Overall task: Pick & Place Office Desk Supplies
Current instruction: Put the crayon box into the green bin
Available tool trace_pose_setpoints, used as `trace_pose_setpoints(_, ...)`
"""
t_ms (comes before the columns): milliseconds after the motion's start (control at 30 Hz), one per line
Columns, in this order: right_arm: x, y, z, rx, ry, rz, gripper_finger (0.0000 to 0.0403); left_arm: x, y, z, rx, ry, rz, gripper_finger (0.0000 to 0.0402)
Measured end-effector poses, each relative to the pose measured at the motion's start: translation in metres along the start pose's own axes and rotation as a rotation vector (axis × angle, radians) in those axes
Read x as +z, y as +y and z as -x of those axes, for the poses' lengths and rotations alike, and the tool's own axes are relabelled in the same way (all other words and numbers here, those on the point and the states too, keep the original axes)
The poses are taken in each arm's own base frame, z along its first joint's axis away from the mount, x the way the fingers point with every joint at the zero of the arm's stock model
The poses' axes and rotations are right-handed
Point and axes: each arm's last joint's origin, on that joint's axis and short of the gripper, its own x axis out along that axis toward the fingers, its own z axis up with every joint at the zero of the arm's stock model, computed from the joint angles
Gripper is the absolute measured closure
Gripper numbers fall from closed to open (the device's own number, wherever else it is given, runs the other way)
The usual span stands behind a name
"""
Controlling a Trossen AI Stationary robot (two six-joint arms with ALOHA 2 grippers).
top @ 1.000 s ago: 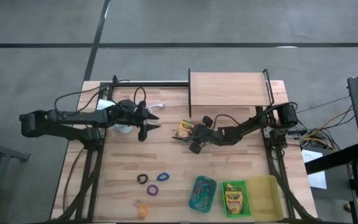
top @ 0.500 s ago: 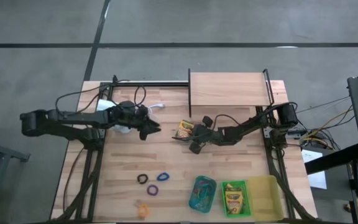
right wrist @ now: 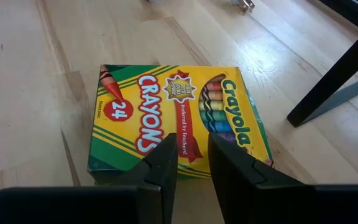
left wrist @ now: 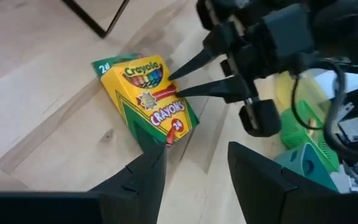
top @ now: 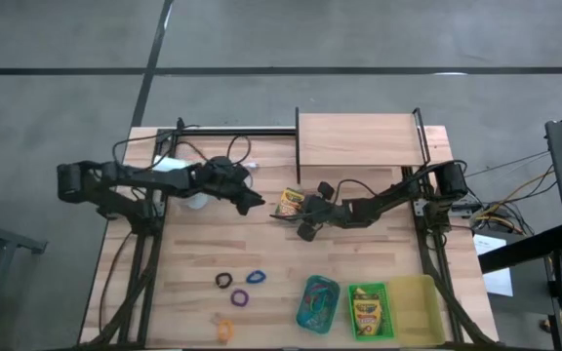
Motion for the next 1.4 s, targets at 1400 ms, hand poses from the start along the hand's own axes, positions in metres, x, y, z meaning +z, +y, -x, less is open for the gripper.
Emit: trace_pose_setpoints(1400,-0.005,-0.002,0.001,-0.006,0.018,-0.017,0.0335,0.042,0.022,-0.063,0.138,0.177,0.162,0.0229)
